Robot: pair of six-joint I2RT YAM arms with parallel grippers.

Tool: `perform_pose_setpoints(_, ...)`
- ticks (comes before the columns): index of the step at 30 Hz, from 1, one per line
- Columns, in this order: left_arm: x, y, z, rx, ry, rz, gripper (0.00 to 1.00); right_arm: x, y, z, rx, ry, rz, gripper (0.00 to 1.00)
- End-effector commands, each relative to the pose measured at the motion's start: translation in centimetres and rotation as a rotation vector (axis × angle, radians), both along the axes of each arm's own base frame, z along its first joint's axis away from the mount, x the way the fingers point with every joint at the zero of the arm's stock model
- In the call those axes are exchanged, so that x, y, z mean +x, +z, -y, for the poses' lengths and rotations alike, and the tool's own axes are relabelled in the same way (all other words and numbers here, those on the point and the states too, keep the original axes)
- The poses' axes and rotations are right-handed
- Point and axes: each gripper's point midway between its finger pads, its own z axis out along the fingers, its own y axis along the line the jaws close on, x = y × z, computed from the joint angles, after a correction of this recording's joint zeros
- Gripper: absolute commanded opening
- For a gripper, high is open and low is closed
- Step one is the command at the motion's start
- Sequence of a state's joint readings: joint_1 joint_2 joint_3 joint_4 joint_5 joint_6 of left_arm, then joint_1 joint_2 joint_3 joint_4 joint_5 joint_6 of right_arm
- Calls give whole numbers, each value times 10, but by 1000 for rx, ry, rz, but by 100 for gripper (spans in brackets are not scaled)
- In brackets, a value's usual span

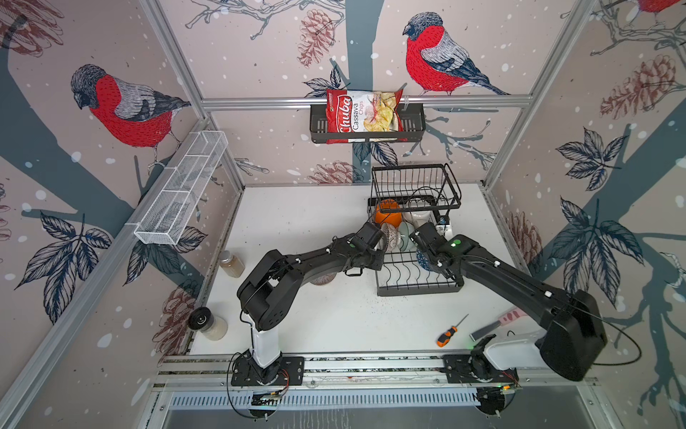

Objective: Load the bowls into the dish rack
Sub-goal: 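Carry the blue-patterned bowl into the rack with the right gripper while the left gripper releases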

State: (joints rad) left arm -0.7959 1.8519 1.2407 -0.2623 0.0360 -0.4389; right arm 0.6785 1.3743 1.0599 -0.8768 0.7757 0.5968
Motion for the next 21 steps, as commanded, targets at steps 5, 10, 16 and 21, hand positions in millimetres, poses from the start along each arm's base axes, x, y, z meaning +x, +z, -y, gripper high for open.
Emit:
perform_pose_setpoints(5,9,-12,-3,80,-5,5,12,4,0,0,-10,6,12,0)
perform_pose_setpoints(10,17,-15,0,84,2,0,11,3,-6,4,-32,-3,-6,0)
perform_pose_setpoints(16,18,-15,7,60,-17,-7,9,0,-13,13,-103,-57,-35,0)
perform_pose_setpoints(21,15,-14,9,44,-30,-11,12,-4,-13,19,-166,-117,-45,0)
